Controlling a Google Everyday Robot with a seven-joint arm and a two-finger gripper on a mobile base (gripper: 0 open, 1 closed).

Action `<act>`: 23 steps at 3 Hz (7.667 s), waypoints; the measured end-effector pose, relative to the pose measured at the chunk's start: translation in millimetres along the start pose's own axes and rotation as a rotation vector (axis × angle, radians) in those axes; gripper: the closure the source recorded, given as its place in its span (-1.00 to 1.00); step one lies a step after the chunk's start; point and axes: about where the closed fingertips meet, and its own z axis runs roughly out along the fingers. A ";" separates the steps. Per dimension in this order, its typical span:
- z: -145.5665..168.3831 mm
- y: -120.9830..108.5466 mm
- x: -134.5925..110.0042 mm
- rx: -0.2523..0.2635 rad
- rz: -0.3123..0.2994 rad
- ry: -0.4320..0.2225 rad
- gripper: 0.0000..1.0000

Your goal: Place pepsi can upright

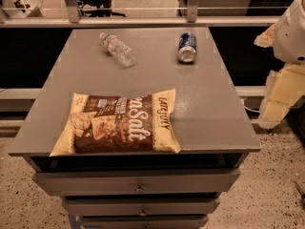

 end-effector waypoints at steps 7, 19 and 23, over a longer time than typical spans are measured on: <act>96.1 -165.4 -91.7 0.081 0.585 -0.101 -1.00; 213.4 -318.5 -120.9 0.177 1.146 -0.121 0.43; 80.0 -279.7 -77.7 0.097 0.773 -0.880 1.00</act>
Offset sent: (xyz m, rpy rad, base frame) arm 0.0894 0.0152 -0.0057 0.1312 -0.0398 -0.1926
